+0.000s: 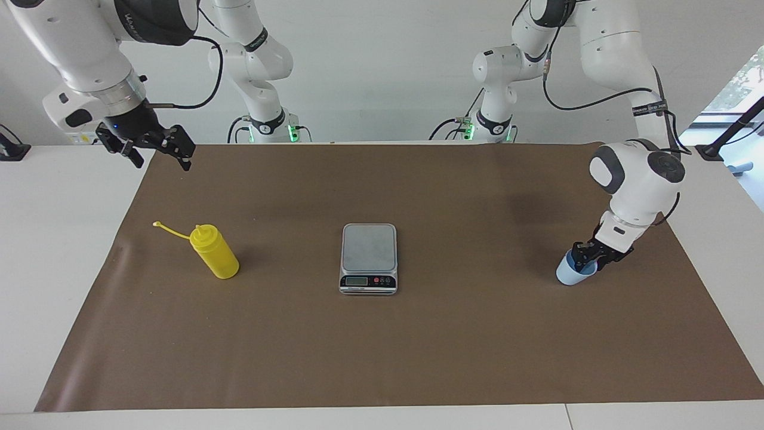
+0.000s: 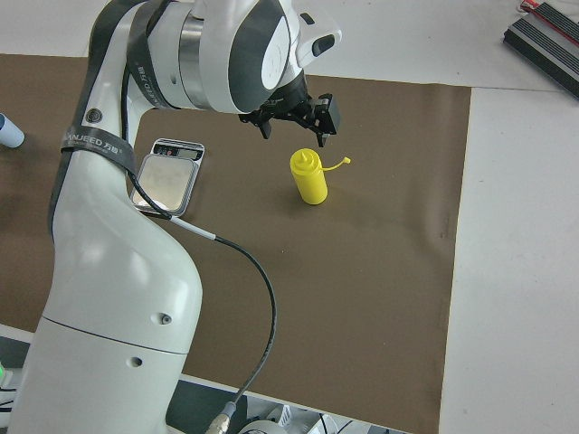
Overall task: Pour seasoning into cup on scale with both arms
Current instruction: 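Reach the left gripper to the blue cup and grasp it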
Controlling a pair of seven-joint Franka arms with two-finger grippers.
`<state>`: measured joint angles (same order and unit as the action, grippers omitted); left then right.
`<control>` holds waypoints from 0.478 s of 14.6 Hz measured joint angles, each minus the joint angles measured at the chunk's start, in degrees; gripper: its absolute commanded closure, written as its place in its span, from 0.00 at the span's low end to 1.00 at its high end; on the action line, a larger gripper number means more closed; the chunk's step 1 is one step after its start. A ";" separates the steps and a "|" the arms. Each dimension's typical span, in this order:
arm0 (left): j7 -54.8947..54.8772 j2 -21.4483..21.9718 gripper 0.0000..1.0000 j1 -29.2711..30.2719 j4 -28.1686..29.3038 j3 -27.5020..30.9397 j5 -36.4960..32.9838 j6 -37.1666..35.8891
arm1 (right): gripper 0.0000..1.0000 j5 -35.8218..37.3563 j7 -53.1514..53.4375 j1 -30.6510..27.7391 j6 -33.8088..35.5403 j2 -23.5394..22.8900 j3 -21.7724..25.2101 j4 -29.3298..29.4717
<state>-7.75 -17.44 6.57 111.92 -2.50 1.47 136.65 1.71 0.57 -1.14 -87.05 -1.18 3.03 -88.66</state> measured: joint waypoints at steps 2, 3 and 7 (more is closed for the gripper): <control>0.27 0.02 1.00 0.00 0.00 -0.03 0.03 0.00 | 0.00 0.00 0.00 0.00 0.00 0.00 0.00 0.00; 0.34 0.13 1.00 -0.02 -0.03 -0.12 0.19 0.00 | 0.00 0.00 0.00 0.00 0.00 0.00 0.00 0.00; 1.81 2.20 1.00 -0.30 -0.26 -0.60 0.42 -1.63 | 0.00 0.00 0.00 0.00 0.00 0.00 0.00 -0.03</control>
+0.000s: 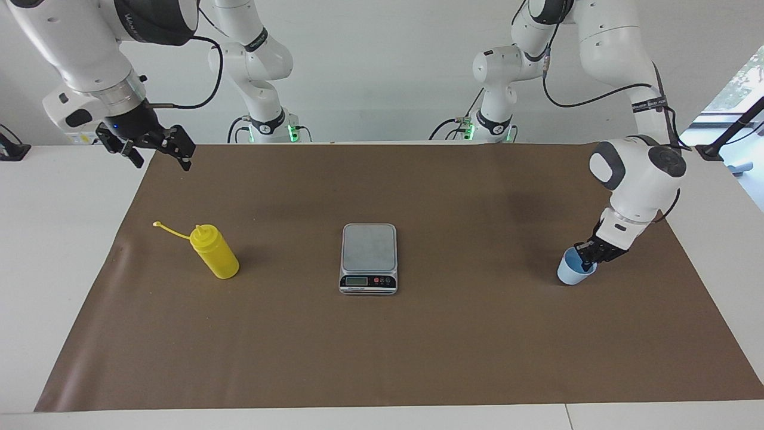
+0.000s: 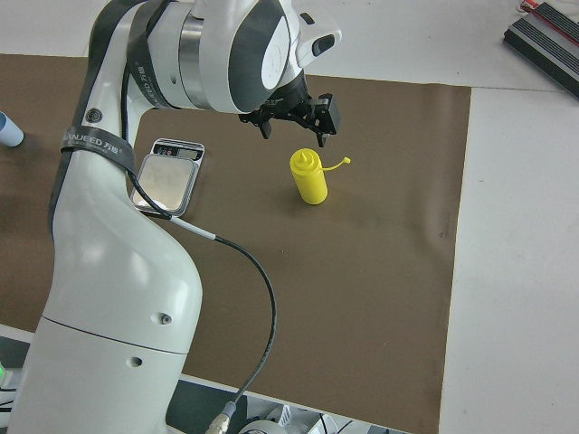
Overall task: Pour seasoning into cup on scale with both arms
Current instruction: 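Reach the left gripper to the blue cup and grasp it, then carry the blue cup with the left gripper onto the scale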
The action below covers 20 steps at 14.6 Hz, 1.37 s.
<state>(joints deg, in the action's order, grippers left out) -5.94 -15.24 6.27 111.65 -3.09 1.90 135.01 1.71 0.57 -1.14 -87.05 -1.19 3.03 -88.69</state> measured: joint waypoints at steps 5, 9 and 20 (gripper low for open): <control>12.61 4.86 1.00 -7.64 -0.16 -0.53 0.02 -5.18 | 0.00 0.00 0.00 0.00 0.00 0.00 0.00 0.00; 34.19 5.01 1.00 -21.80 -0.17 -0.77 -1.70 -5.35 | 0.00 0.00 0.00 0.00 0.00 0.00 0.01 -0.04; 61.71 -2.62 1.00 -42.75 -10.95 -0.63 -4.84 -6.95 | 0.00 0.00 0.00 0.00 0.00 0.00 0.06 -0.06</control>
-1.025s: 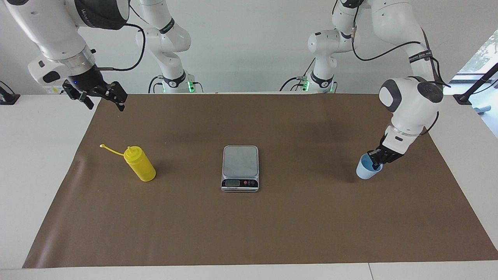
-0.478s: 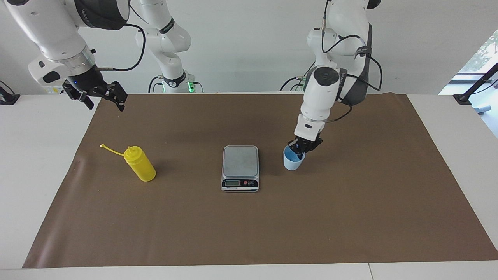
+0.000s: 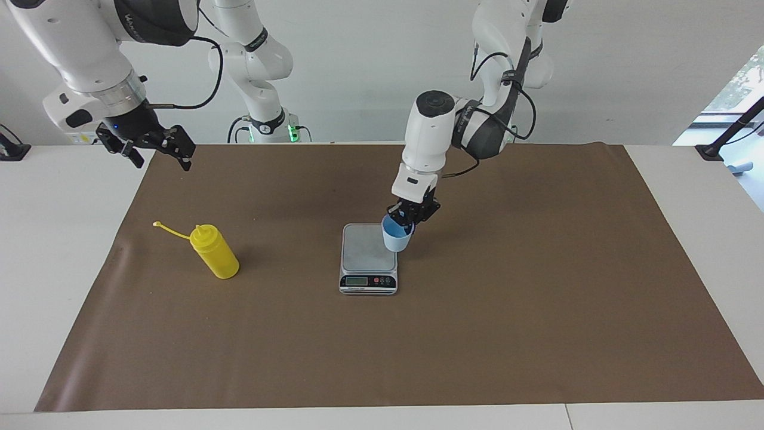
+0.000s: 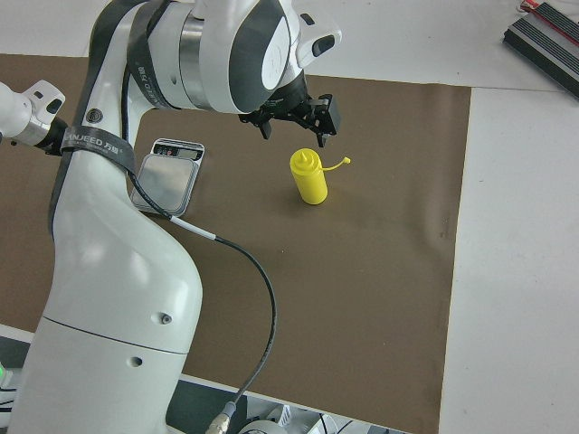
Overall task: Pour seasoning into cup on scale with both arms
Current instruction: 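Carry the blue cup with the left gripper onto the scale, then open the left gripper to release the cup on the scale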
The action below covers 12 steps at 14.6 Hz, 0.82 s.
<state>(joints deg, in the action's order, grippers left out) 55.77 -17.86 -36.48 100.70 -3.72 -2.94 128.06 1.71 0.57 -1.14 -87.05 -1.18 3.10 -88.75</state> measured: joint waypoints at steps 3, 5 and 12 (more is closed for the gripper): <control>2.56 -4.69 1.00 -2.12 -3.81 0.05 -1.08 -0.31 | 0.00 0.00 0.00 0.00 0.00 0.00 0.09 -0.02; 2.89 -6.11 1.00 -3.08 -4.52 0.03 -1.44 -0.31 | 0.00 0.00 0.00 0.00 0.00 0.00 0.16 -0.03; 3.15 -6.41 0.00 -3.67 -4.88 0.54 -1.70 0.51 | 0.00 0.00 0.00 0.00 0.00 0.00 0.35 -0.05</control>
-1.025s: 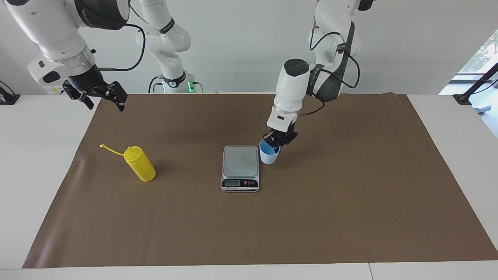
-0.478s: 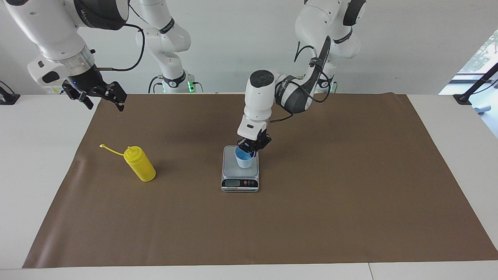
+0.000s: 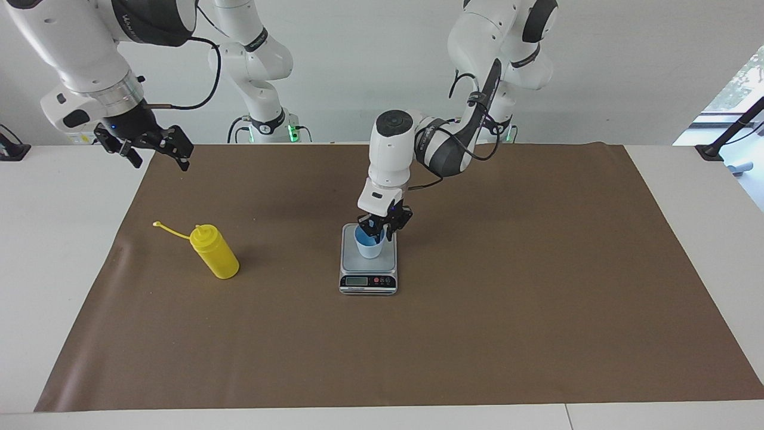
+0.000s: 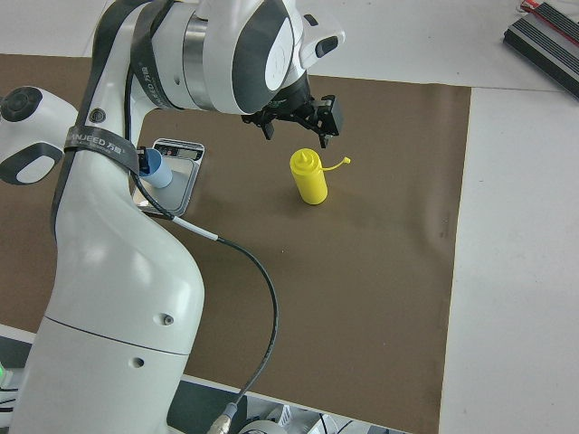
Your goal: Pour seasoning into cup on scale with both arms
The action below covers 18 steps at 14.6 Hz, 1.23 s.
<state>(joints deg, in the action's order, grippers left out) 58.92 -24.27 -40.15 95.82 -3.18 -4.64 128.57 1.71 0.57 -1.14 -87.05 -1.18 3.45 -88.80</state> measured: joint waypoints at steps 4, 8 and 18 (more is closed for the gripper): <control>-0.01 2.52 0.00 1.17 -0.44 0.56 -0.06 -0.36 | 0.00 0.00 0.00 -0.01 0.00 0.00 0.43 0.00; -3.88 10.47 0.00 4.56 5.22 0.78 -0.44 -3.89 | 0.00 0.00 0.00 -0.01 0.00 0.00 0.61 -0.02; -38.03 19.16 0.00 24.92 14.42 1.11 -0.41 -5.82 | 0.00 -0.54 -3.36 -0.65 0.26 -1.46 3.61 0.75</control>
<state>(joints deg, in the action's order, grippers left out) 20.88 -5.11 -15.22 110.24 -2.07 -5.05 122.75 1.17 -2.79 -1.79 -86.79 -2.64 7.06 -88.05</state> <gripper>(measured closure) 0.000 0.000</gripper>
